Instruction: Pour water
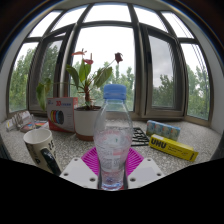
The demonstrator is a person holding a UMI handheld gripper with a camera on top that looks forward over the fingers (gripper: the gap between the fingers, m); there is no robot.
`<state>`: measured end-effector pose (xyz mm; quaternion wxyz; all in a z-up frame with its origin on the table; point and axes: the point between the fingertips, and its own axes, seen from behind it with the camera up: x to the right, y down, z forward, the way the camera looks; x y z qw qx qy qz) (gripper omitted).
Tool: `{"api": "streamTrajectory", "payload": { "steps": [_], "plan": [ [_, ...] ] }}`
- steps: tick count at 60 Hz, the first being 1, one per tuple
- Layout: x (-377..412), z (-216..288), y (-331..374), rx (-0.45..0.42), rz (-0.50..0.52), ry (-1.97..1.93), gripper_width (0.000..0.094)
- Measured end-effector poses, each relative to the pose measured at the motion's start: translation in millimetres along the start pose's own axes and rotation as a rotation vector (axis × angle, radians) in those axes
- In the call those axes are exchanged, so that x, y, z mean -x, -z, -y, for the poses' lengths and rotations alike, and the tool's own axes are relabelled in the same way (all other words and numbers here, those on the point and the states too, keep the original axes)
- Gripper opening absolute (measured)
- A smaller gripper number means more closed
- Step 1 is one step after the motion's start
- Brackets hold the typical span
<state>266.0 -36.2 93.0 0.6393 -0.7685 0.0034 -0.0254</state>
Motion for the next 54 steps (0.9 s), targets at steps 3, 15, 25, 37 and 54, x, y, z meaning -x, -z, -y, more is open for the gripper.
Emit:
{"api": "streamTrajectory", "payload": {
  "steps": [3,15,25,37,54],
  "plan": [
    [1.2,-17.9,-3.5,0.025,0.002,-0.005,0.0286],
    [0.1,-12.8,-3.6,-0.018,-0.015,-0.009,0.0376],
    [-4.2,-27.2,0.1,0.084,-0.059,-0.004,0.0824],
    [-8.7,-12.5,50.4,0.126,-0.143,-0.033,0.0862],
    [32.2,13.1,206.0,0.159,-0.191,-0.024,0.0856]
  ]
}}
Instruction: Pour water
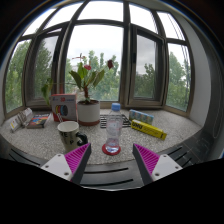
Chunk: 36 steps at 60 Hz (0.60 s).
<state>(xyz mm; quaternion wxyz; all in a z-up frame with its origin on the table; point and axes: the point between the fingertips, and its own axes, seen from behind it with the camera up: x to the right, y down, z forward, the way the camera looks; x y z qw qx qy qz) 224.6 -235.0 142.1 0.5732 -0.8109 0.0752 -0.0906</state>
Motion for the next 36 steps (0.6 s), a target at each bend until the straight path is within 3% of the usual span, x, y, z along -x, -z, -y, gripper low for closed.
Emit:
{"api": "streamTrajectory", "payload": {
  "steps": [18,36],
  "plan": [
    [14.6,-12.5,145.4,0.007,0.003,0.02,0.0856],
    [12.9,-10.9,199.2,-0.015,-0.003,0.023,0.0857]
  ]
}}
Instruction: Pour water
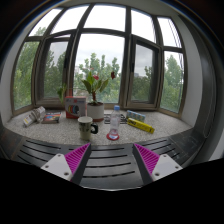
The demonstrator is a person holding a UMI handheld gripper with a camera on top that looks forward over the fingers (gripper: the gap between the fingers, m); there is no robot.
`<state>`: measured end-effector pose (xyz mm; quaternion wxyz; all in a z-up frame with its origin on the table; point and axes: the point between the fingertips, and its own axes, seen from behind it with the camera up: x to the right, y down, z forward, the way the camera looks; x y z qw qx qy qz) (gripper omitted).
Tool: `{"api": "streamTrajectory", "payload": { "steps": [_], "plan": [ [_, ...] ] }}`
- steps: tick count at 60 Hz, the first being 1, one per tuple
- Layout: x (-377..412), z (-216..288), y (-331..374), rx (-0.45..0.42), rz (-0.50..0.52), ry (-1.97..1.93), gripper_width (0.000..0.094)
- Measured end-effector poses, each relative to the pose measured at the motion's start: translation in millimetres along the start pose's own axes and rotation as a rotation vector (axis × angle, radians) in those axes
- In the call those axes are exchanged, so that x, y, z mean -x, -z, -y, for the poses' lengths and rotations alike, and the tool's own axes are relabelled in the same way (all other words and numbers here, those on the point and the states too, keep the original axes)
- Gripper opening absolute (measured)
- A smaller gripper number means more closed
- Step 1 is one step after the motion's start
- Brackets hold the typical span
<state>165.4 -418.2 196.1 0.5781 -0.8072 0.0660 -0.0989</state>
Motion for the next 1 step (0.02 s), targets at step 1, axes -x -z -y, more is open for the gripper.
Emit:
{"api": "streamTrajectory", "payload": {
  "steps": [1],
  "plan": [
    [0.3,-0.1,1.0,0.0,0.003,-0.003,0.0856]
  ]
}}
